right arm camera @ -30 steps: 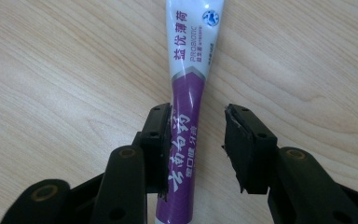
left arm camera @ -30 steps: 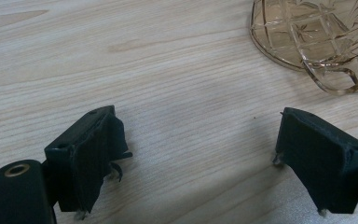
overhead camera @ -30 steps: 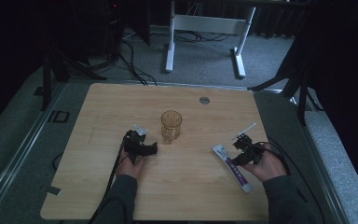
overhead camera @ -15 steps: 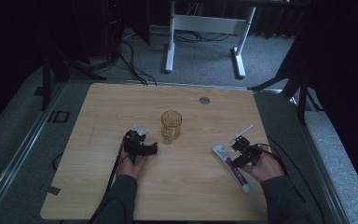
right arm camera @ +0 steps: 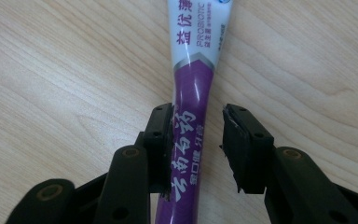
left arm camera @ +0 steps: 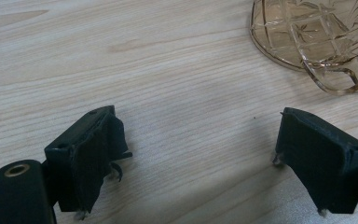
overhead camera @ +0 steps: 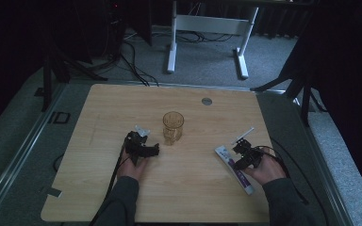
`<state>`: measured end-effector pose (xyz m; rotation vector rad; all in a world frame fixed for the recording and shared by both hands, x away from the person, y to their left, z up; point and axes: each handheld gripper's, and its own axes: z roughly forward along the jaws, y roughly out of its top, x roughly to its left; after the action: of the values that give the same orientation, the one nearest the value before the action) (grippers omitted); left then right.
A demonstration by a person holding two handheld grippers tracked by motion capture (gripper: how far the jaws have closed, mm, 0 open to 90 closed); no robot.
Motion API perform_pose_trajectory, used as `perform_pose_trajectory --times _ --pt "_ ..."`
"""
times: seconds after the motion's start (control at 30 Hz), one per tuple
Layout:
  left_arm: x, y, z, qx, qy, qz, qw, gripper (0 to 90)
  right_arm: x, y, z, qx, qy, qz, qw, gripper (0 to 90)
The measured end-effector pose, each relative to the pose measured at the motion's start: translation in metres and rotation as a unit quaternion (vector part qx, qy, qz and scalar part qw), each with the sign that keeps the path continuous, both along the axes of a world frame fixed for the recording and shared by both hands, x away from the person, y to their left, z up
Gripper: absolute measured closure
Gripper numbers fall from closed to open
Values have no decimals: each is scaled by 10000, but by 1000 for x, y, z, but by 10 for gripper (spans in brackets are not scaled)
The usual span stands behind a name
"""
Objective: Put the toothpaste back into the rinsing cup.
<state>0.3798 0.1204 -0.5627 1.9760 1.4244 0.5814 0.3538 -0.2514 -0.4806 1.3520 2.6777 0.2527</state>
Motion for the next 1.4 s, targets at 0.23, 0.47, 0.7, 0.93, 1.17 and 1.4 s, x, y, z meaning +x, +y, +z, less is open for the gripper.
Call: perform_pose_trajectory --times 0.23,0.47,0.7,0.93,1.17,1.4 --pt "0 0 0 0 0 1 10000 129 0 2 -6 -33 41 12 10000 632" --pt "0 0 0 -1 0 0 10000 129 1 3 -10 -50 90 5 9999 633" --pt "0 0 0 0 -1 0 10000 129 2 5 -16 -152 189 21 9997 667" --pt "0 0 0 0 0 0 10000 129 4 5 -20 -129 252 23 9996 674" --pt "0 0 0 -3 -2 2 10000 129 6 6 -26 -149 320 33 9994 677" --pt "0 0 0 -3 -2 2 10000 129 8 7 -31 -164 360 26 9992 673"
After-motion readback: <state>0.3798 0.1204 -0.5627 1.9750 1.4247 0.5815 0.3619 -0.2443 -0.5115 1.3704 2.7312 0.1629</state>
